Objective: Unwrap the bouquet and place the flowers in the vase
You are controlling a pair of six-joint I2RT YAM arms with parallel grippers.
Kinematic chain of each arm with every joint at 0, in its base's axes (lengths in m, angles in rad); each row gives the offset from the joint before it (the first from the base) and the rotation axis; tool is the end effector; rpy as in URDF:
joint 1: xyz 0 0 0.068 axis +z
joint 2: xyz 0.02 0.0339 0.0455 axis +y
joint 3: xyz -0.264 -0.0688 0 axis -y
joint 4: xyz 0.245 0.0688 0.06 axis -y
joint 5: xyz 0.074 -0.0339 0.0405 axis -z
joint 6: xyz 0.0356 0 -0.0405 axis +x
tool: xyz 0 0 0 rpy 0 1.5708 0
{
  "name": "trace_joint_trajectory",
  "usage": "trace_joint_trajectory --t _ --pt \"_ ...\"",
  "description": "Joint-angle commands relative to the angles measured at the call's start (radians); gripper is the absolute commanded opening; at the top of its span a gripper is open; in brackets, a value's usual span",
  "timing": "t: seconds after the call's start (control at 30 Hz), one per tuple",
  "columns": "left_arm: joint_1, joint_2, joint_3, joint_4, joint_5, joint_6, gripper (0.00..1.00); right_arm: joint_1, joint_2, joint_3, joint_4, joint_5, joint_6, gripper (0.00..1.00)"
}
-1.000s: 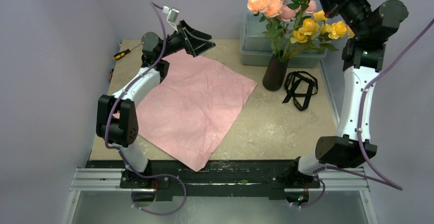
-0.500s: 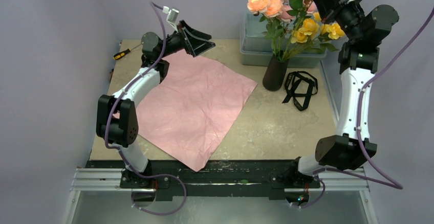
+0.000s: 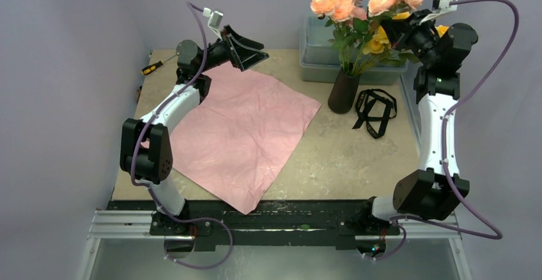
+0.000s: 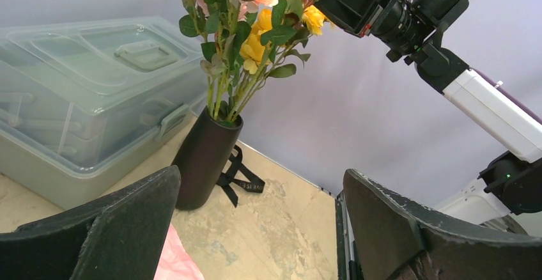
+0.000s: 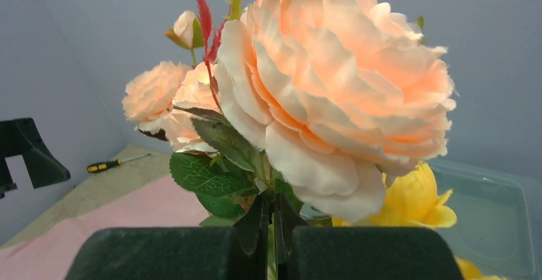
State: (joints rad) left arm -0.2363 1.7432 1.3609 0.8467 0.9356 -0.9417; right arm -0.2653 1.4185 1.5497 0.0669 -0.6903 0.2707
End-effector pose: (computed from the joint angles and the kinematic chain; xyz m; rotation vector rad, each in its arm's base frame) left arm 0.3822 -0.1215 0.3805 0.4790 1.3849 -1.4968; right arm 0.3094 -0.0606 0.4859 -0.2082 1.4203 0.4769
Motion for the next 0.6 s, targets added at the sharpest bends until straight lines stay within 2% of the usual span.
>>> trace_joint_trajectory --t 0.0,0.57 --pt "0.009 -0.001 0.010 0.026 -0.001 0.007 1.00 -0.004 -0.045 -0.068 -0.027 0.000 -0.090 0.00" --pt "0.018 -0.025 0.000 -0.195 -0.061 0.159 1.00 0.022 -0.041 -0.205 -0.201 -0.019 -0.303 0.00"
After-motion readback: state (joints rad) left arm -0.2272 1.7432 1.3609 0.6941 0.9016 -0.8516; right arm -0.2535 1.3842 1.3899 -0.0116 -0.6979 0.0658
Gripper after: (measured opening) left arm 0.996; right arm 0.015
